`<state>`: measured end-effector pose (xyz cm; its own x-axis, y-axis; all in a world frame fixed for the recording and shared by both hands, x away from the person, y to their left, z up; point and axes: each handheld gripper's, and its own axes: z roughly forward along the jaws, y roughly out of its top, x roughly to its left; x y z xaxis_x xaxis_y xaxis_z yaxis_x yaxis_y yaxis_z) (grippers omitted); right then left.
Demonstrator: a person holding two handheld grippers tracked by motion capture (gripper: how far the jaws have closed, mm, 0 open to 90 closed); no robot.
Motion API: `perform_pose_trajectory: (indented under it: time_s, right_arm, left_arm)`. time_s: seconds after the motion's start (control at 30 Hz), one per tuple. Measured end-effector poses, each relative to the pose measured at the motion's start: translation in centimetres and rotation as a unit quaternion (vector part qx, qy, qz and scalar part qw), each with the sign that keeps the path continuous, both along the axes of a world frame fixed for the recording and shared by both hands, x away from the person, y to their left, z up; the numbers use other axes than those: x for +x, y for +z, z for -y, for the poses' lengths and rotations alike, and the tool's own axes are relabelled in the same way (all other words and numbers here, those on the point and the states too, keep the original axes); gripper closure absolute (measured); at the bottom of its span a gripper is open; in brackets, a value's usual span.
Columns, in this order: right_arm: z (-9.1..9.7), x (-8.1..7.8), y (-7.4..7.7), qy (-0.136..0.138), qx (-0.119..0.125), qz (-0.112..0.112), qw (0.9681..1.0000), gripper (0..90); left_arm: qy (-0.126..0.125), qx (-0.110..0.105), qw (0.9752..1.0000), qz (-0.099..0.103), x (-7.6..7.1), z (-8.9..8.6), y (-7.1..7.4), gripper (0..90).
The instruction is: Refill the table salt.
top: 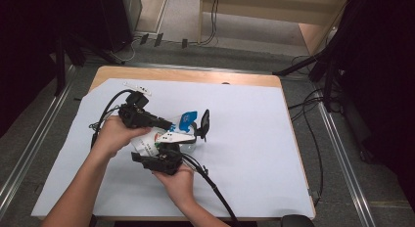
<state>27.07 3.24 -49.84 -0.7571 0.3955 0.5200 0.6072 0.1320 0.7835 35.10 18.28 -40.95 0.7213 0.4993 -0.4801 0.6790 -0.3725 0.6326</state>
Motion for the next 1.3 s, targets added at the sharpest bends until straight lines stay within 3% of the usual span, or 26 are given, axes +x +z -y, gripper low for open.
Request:
perform_pose_trajectory:
  time_s: [0.3,0.43,0.57,0.7,1.07,1.3]
  right_arm:
    - [0.11,0.01,0.18,-0.002,0.012,-0.008,0.9999,63.5]
    - [-0.02,0.00,0.11,0.001,0.004,0.004,1.0000,62.6]
    - [-0.39,-0.15,0.19,0.013,-0.017,0.024,0.9995,54.2]
    - [-0.40,-0.22,0.27,0.007,-0.026,0.036,0.9990,60.3]
    - [-0.15,-0.13,0.17,-0.004,-0.021,0.025,0.9995,61.8]
    - [-0.07,-0.03,0.27,-0.006,-0.010,0.016,0.9998,62.4]
  left_arm:
    - [-0.001,0.008,1.0000,-0.003,-0.11,0.05,0.04,89.2]
    - [0.000,0.011,0.9999,-0.010,-0.14,0.06,0.11,90.0]
    - [0.005,0.004,0.9999,-0.011,-0.22,-0.02,0.22,90.0]
    - [0.010,-0.002,0.9998,-0.018,-0.12,-0.06,0.16,90.0]
    - [0.005,0.003,1.0000,-0.004,-0.06,0.15,0.02,89.7]
    - [0.007,-0.006,1.0000,-0.003,-0.06,0.03,0.10,87.2]
